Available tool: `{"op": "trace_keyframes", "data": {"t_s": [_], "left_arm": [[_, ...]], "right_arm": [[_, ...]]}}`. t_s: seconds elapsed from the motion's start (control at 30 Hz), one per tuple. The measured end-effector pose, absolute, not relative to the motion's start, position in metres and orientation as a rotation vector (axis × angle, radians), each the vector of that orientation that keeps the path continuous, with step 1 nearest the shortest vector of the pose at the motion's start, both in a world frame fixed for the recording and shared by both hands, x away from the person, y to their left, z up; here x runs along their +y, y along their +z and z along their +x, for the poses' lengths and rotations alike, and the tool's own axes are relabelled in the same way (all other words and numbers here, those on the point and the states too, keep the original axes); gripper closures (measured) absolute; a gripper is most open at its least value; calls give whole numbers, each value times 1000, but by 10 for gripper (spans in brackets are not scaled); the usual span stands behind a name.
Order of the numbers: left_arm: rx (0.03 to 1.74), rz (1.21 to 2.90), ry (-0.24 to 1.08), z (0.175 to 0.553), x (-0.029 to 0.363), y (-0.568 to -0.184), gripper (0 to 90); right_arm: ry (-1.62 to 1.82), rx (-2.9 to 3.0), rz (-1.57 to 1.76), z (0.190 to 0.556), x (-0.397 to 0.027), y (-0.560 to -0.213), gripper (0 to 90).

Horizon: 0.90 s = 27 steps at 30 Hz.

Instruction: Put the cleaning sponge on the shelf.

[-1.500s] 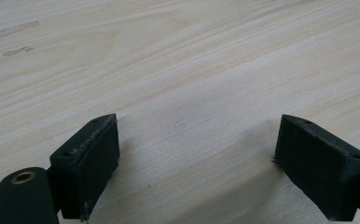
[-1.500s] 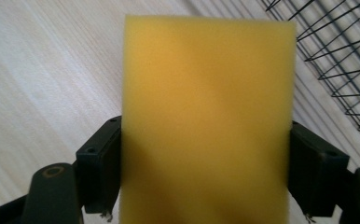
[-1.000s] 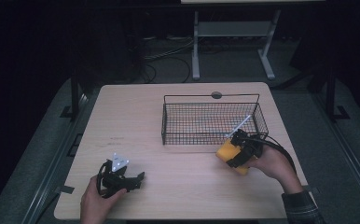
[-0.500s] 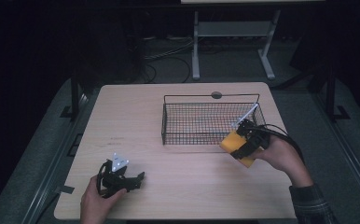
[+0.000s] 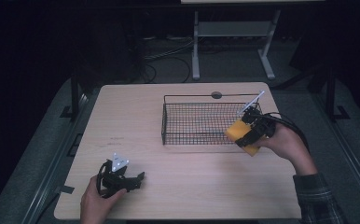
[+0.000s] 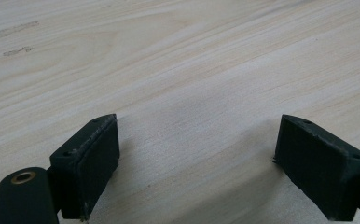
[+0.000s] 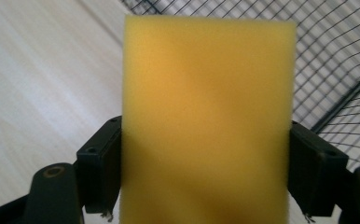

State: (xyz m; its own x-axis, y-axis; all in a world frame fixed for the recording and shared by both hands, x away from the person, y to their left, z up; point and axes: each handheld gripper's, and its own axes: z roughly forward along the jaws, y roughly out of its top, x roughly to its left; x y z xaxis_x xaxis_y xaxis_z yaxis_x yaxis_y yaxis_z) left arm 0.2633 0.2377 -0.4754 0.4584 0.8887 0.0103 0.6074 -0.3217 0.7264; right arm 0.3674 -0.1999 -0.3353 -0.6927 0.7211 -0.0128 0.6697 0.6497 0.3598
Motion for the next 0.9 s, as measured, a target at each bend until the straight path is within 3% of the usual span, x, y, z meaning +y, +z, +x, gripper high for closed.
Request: {"op": "trace_keyframes", "data": {"t_s": [0.57,0.9], "left_arm": [[1243,2048,547,263,238,-475,129],[1241,2052,547,263,238,-475,129]], "right_arm": [[473,2615,1246,410,-215,-323,234],[471,2563,1315,440,-221,-333,233]]}}
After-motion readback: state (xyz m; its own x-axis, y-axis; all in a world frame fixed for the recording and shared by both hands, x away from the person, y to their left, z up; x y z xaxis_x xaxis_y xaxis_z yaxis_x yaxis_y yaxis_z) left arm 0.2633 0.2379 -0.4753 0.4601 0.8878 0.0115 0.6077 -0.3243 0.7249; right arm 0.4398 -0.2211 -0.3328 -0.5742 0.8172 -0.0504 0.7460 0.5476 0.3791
